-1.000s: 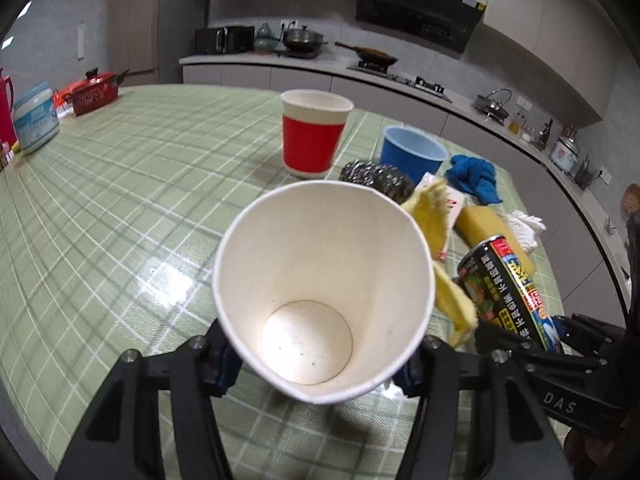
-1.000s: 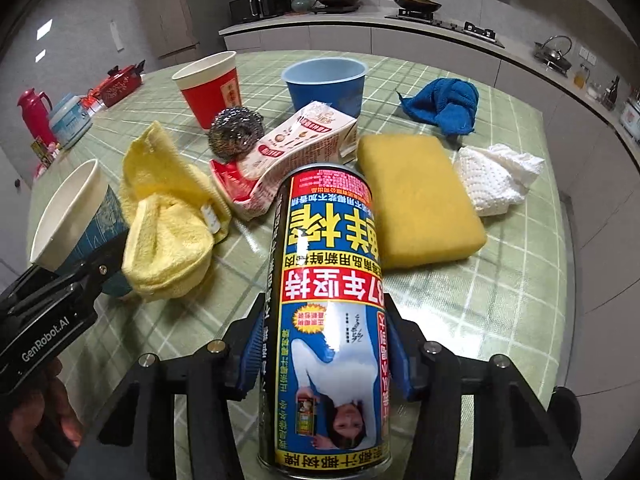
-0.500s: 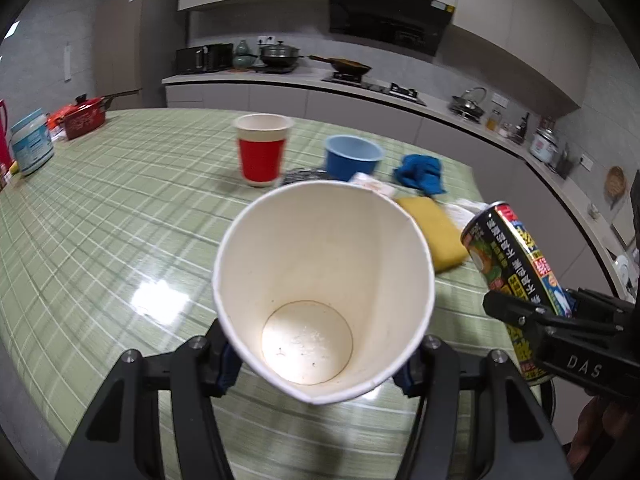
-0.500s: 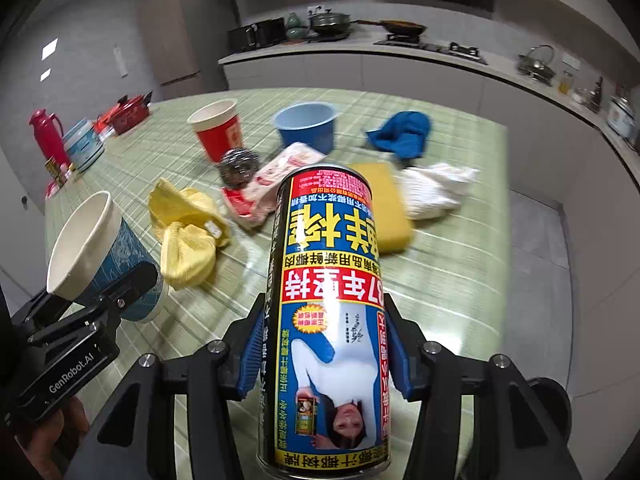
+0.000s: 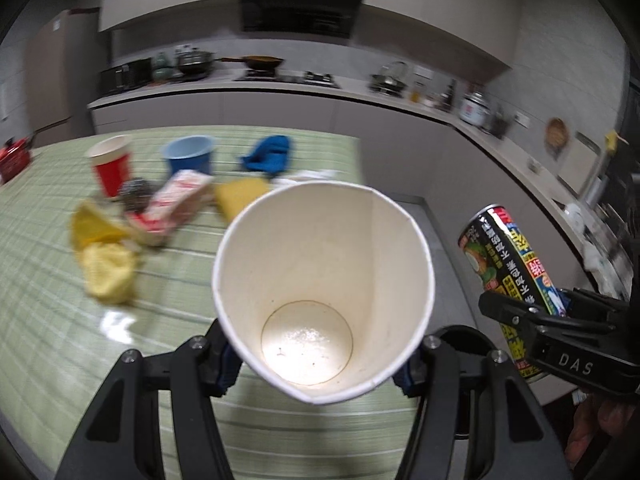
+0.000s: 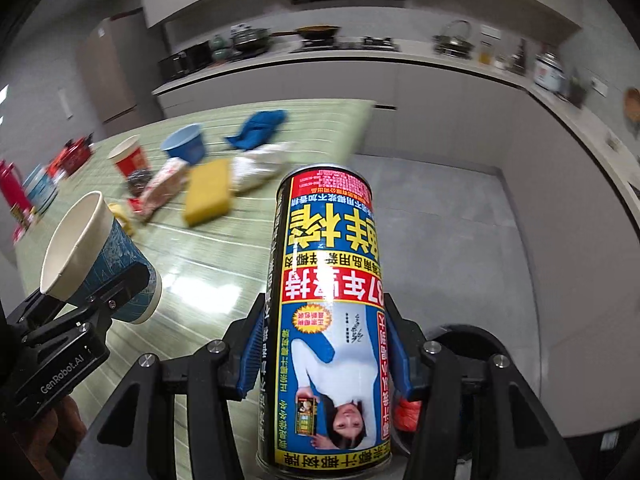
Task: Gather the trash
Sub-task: 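Carry the paper cup and spray can over the black bin and release both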
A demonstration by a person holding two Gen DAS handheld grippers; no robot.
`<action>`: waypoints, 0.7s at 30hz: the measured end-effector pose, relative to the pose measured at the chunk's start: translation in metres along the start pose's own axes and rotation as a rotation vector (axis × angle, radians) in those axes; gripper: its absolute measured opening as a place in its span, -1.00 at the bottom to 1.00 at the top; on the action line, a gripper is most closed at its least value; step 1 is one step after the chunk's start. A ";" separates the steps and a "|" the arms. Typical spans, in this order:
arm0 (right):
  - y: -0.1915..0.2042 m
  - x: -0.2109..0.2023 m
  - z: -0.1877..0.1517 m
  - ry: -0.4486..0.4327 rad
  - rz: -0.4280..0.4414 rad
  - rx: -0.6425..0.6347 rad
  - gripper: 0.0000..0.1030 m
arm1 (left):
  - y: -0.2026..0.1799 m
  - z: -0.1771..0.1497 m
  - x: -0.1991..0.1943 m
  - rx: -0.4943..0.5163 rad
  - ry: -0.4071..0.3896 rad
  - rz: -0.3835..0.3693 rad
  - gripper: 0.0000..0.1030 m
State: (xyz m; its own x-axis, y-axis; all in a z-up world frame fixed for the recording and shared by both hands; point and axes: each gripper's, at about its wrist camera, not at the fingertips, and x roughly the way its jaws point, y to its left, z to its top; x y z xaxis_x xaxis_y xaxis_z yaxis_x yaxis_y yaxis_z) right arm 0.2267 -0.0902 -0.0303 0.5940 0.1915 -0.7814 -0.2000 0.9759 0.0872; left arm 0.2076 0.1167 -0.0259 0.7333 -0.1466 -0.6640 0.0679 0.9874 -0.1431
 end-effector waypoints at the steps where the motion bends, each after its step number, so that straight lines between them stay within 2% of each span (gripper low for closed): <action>1: -0.011 -0.003 -0.004 0.001 -0.011 0.012 0.06 | -0.012 0.000 0.003 0.014 0.005 -0.016 0.17; 11: -0.118 -0.016 -0.044 0.040 -0.105 0.130 0.06 | -0.111 -0.017 0.032 0.121 0.066 -0.124 0.17; 21: -0.183 0.003 -0.084 0.115 -0.119 0.183 0.06 | -0.171 -0.050 0.059 0.155 0.147 -0.140 0.17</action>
State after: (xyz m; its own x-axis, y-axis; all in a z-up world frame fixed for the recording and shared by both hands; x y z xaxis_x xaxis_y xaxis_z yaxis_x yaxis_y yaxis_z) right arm 0.1994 -0.2771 -0.1003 0.5105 0.0713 -0.8569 0.0165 0.9956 0.0927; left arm 0.2054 -0.0632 -0.0769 0.6036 -0.2785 -0.7471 0.2731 0.9525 -0.1344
